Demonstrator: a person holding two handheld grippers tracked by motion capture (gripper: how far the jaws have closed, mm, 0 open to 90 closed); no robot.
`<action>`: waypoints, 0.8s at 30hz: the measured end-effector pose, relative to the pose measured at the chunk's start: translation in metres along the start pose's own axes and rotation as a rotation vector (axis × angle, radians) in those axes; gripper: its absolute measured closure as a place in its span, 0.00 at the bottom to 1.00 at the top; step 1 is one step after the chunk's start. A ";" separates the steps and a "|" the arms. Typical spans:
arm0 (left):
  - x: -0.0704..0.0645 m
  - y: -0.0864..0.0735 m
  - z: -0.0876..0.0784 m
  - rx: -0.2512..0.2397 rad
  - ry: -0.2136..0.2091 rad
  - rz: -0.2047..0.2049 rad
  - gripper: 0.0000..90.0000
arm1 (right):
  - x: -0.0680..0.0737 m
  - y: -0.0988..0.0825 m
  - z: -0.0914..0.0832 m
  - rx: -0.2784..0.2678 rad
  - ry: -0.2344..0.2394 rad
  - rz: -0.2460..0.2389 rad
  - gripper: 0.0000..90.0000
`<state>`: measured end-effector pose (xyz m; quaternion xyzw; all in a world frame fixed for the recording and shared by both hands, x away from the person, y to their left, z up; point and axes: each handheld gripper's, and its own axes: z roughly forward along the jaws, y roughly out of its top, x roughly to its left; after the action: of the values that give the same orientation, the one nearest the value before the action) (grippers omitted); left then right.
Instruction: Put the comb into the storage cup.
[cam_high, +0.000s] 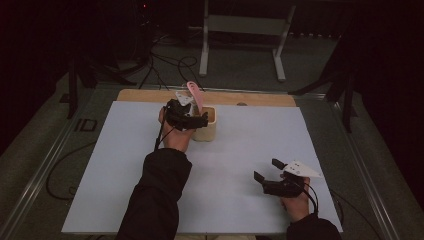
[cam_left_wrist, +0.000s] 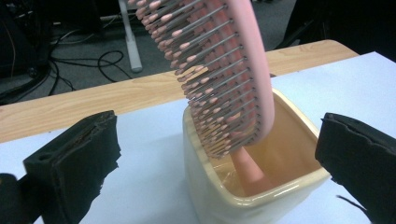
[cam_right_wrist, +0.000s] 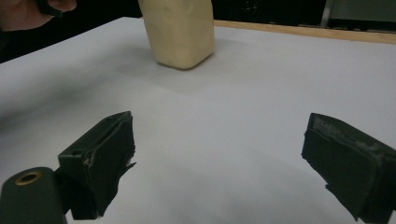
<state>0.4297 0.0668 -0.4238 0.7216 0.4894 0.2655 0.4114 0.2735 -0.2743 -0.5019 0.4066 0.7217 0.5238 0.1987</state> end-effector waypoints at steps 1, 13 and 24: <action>0.000 0.000 -0.001 -0.001 -0.005 0.004 0.00 | 0.000 0.000 0.000 0.000 0.000 0.001 0.10; 0.005 -0.007 -0.019 -0.051 -0.031 0.006 0.00 | 0.000 0.000 0.000 0.000 0.001 0.001 0.10; 0.009 -0.018 -0.040 -0.056 -0.061 0.040 0.00 | 0.001 -0.001 0.001 0.001 0.002 -0.003 0.10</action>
<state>0.3929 0.0922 -0.4184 0.7272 0.4545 0.2652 0.4407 0.2736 -0.2731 -0.5027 0.4051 0.7229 0.5233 0.1986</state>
